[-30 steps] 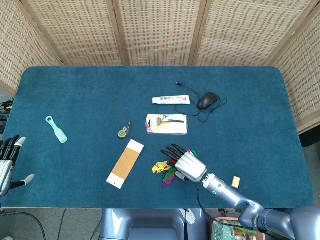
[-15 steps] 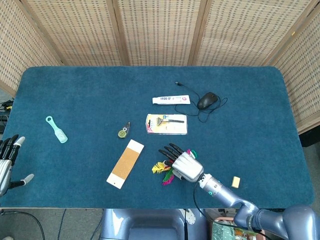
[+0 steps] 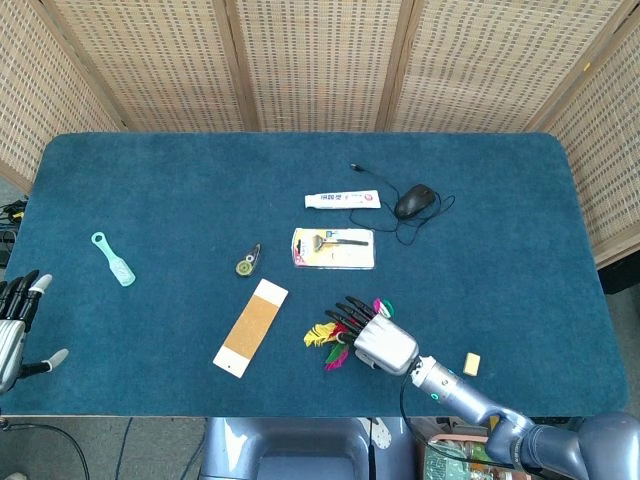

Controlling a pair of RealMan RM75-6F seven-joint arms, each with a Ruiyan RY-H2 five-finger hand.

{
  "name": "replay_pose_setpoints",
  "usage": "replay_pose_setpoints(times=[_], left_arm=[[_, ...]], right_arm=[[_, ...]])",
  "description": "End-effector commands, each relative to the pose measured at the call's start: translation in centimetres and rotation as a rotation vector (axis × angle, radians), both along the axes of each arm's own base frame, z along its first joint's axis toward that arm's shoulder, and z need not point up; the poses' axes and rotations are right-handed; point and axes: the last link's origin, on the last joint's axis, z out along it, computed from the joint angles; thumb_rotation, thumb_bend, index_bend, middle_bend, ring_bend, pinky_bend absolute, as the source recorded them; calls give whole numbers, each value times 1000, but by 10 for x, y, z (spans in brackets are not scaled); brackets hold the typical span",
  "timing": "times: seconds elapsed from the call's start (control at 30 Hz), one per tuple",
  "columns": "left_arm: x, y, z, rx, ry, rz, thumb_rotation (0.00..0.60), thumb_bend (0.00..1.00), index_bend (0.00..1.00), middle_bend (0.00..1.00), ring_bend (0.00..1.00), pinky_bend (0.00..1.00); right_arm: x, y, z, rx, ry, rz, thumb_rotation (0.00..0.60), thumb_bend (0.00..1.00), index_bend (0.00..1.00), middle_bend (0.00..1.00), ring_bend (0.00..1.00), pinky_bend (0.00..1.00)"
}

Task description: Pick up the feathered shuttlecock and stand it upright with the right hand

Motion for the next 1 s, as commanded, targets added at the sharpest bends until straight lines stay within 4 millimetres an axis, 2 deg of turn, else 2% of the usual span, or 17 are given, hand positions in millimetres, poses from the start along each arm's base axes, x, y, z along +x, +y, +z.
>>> replay_pose_setpoints(times=[0.03,0.5,0.87,1.0], left_arm=[[0,0,-1,-3,0,0,600,0,0,0,0,0],[-1,0,1,3,-3,5,600,0,0,0,0,0],[0,0,-1,-3,-1,4,600,0,0,0,0,0],[0,1,-2,-7,1,4,600,0,0,0,0,0]], right_arm=[[-3,0,-3,-1,6,2,600,434,387,57,0,43],[-1,-12,-20,-40,0,9,600,434,387,57,0,62],[-3,-25,-22,-78,75,18,600,434,388,59,0,62],[-1,-28,-20,-89,88,10,600,434,483,59,0,62]])
